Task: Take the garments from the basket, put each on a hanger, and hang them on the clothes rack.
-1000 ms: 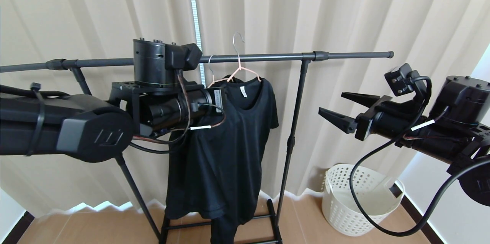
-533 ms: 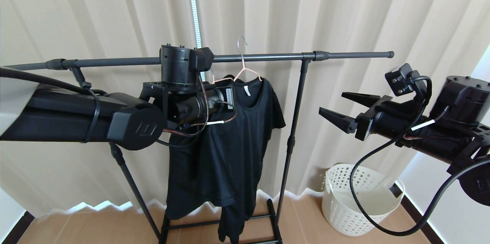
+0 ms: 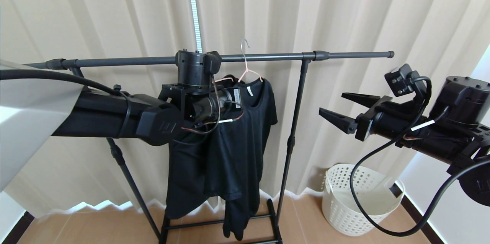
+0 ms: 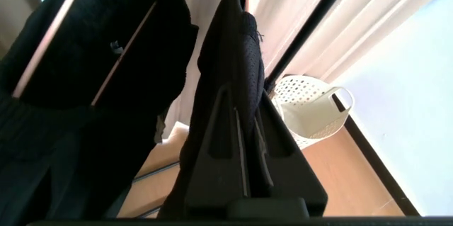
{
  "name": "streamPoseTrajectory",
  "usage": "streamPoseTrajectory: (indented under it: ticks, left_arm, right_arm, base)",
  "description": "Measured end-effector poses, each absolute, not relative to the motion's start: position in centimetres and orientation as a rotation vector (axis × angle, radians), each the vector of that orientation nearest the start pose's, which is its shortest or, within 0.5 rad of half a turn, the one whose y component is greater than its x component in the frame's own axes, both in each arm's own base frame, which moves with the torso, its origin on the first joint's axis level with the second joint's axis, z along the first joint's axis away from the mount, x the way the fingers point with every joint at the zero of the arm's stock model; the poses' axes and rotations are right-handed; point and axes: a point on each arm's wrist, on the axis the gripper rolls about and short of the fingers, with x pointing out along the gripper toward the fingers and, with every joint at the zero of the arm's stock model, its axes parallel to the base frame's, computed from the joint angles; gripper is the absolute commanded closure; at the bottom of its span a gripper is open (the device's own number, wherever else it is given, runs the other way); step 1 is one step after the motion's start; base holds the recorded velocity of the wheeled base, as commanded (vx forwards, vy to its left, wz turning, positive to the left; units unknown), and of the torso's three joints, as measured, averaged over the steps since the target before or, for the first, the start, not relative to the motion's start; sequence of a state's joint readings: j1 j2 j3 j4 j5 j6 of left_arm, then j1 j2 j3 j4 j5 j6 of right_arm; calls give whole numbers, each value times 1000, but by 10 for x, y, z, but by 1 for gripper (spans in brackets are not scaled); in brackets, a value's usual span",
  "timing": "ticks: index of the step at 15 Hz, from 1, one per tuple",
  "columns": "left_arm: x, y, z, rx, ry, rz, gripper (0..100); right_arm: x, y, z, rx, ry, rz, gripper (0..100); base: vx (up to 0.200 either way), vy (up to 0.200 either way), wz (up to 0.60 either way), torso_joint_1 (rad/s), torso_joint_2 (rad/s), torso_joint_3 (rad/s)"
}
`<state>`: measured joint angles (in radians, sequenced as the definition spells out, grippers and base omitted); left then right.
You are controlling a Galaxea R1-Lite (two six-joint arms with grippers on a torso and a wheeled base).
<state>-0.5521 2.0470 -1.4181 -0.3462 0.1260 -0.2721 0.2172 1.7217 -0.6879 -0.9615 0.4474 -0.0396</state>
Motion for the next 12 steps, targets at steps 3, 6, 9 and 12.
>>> streamPoseTrajectory:
  ticks: [3,6,9,12]
  left_arm:
    - [367,-223,193,-183,323,-384,100]
    - [372,-226,186,-179,332,-383,100]
    - [377,-229,180,-179,333,-383,100]
    - [379,-230,173,-175,343,-381,100]
  right_arm:
    - [291,74,177,-30,63,666,0]
    - [292,75,174,-30,72,667,0]
    - [293,75,172,-30,75,667,0]
    - [293,75,171,-30,79,668,0]
  base:
    - [0,0,0,0,0,0]
    - [0,0,0,0,0,0]
    - [0,0,0,0,0,0]
    - [0,0,0,0,0,0]
